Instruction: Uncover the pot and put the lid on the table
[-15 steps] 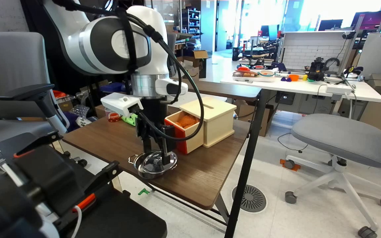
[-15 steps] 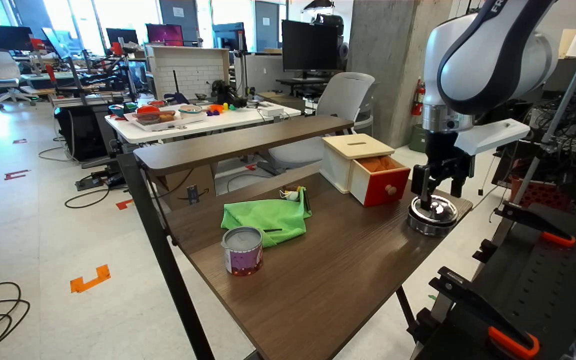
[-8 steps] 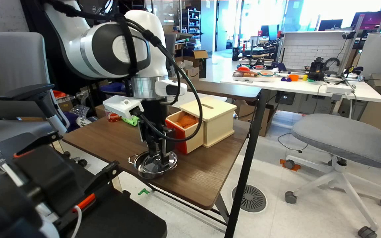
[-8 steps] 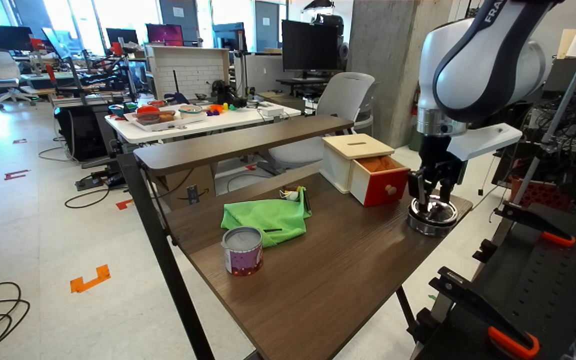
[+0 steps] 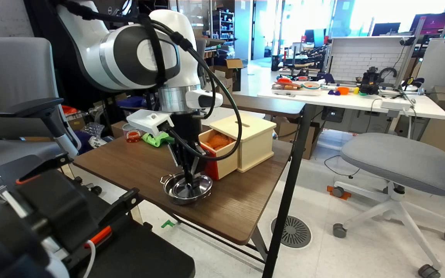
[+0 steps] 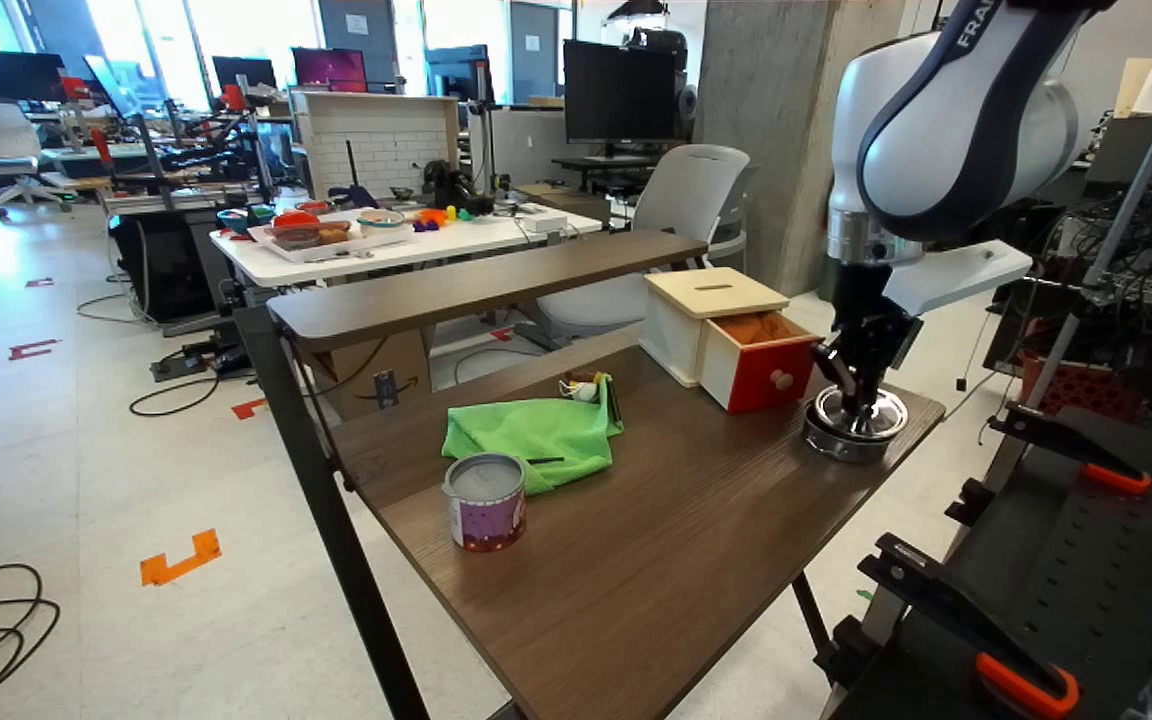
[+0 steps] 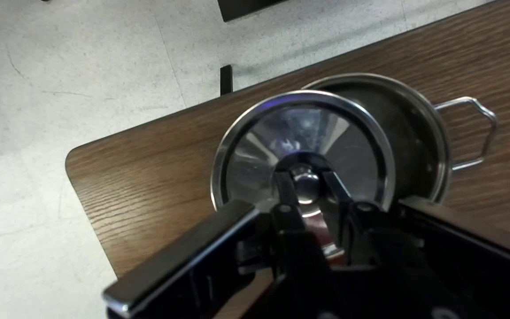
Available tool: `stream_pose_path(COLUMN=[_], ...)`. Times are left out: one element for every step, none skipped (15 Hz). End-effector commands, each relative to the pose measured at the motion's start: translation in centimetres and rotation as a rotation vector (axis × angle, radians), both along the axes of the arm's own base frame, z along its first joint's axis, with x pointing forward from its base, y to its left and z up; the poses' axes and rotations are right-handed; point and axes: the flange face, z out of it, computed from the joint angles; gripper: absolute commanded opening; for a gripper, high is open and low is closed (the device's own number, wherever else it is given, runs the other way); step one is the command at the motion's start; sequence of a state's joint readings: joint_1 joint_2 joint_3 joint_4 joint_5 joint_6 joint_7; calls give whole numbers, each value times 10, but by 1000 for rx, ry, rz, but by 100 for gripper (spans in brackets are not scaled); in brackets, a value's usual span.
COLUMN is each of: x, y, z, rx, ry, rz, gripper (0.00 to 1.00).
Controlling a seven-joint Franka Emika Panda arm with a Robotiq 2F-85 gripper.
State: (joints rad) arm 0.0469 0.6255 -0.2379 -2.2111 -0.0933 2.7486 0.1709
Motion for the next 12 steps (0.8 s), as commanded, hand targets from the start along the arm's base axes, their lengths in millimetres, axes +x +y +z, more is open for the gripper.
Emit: stream_pose_path(x=[-1,-3,-6,-10,-13,-17,-18,-17,-13,-6,0,6], y=[6,9,12,18,23,30,36,43,49,57,64,71], z=[1,6,11,17,21,28,35,44,52,57,61,63], rx=[-14,-6,5,16,23,33,41,49,60,73,82,86], ry=[-20,-24,-21,-22,-23,-28,-38,-52,-67,-74,-91,-111], rz=[15,19,27,40,51,61,70,72,70,52,42,29], gripper=[5,5,5,5,5,5,5,5,5,5,5,5])
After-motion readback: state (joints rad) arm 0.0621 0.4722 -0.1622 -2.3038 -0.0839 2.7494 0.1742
